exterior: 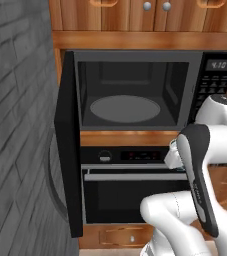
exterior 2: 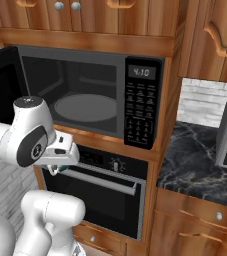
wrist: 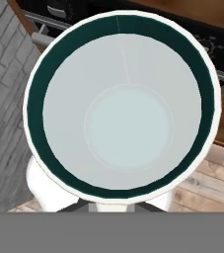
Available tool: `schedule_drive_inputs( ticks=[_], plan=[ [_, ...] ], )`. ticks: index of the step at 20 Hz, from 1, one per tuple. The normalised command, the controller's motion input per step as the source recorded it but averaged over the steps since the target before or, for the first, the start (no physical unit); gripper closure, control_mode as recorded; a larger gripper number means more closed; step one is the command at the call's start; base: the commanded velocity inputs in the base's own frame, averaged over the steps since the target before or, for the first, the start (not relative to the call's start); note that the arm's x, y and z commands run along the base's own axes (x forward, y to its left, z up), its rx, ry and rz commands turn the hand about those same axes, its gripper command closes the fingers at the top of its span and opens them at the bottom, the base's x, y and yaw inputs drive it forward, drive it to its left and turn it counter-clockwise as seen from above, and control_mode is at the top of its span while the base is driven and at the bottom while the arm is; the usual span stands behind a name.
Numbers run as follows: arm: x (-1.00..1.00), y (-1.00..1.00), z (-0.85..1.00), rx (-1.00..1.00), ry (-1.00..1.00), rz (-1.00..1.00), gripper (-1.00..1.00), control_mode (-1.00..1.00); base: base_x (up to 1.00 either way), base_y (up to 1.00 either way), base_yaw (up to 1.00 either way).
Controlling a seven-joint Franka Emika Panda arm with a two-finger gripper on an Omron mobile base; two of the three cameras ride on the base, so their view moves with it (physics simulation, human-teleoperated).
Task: Pick the mug from the counter and place it inside the microwave. Then close the microwave.
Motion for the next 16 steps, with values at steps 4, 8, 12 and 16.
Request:
schedule_drive_inputs(
  ticks=[4, 8, 12, 16],
  plan=[
    [0.07, 0.56, 0.00, 0.00, -0.06, 0.10, 1.00, -1.00, 0.00, 0.00, 0.00],
    [0.16, 0.49, 0.18, 0.02, 0.02, 0.07, 1.00, -1.00, 0.00, 0.00, 0.00],
    [0.26, 0.08, 0.03, 0.05, 0.00, 0.01, 1.00, -1.00, 0.00, 0.00, 0.00],
    [0.14, 0.00, 0.07, 0.00, 0.00, 0.00, 1.00, -1.00, 0.00, 0.00, 0.00]
  ],
)
